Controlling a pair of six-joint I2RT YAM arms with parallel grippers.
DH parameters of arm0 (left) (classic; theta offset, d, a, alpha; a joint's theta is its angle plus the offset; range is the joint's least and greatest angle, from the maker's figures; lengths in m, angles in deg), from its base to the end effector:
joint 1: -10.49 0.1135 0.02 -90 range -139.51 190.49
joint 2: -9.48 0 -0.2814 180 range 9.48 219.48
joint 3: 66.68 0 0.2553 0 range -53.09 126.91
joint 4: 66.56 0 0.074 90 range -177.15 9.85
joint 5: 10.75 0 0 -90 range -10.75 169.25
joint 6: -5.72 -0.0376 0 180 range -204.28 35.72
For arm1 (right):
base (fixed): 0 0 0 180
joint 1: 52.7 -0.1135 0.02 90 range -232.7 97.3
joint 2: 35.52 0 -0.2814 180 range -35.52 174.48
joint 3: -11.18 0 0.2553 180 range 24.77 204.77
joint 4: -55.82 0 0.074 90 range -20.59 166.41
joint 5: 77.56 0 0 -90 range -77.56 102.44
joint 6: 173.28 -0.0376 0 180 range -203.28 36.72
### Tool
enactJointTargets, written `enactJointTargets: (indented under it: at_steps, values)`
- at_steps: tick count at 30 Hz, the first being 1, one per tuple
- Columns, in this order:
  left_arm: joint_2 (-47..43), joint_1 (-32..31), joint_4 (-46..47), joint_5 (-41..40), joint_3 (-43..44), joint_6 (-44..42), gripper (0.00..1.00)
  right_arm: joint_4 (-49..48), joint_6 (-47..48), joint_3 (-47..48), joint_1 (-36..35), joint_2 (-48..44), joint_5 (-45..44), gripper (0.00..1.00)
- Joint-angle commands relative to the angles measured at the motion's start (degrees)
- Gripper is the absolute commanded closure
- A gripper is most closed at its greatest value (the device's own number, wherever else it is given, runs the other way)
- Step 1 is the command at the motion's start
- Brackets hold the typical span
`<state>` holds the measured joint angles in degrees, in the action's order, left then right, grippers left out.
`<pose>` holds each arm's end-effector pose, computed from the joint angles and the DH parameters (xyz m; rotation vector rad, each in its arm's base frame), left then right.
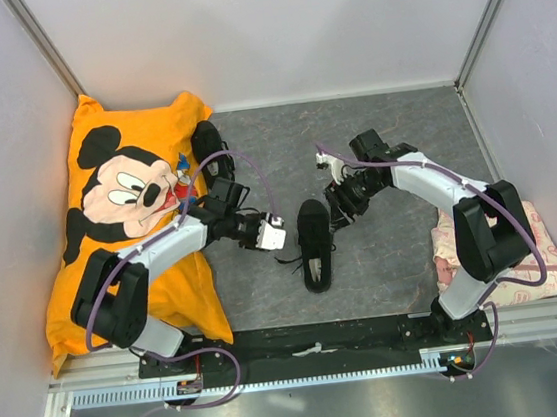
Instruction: Tie the shoes
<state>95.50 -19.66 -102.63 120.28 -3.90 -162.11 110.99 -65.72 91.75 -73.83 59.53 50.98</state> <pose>0.2360 -0.1656 0.2055 2.0208 1.1736 -0.5378 0.2974 0.1401 0.2330 -1.0385 2.4542 0.9442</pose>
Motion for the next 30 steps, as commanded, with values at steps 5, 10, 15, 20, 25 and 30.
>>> enactJointTargets:
  at_steps: [5,10,15,20,25,30]
  values:
    - [8.55,-1.22,6.92,3.26,9.08,-0.48,0.42,3.86,2.92,-2.73,-0.67,-0.13,7.86,0.29]
    - [10.13,-3.16,7.01,3.44,9.61,-4.09,0.41,2.45,0.9,-3.44,-0.76,3.48,9.27,0.28]
    - [11.1,-5.35,6.92,3.61,9.35,-4.97,0.48,1.75,0.46,-3.61,-0.67,5.41,8.92,0.35]
    - [11.89,-7.02,6.84,3.0,9.52,-5.5,0.56,1.83,0.28,-3.79,-0.76,7.61,6.63,0.45]
    - [11.37,-7.11,2.89,1.15,9.44,-6.2,0.85,0.87,-0.16,-3.17,-0.76,8.32,3.65,0.76]
    - [7.24,-6.67,1.3,1.41,4.88,-5.68,0.95,-0.97,-1.56,-1.16,-0.67,8.66,0.93,1.0]
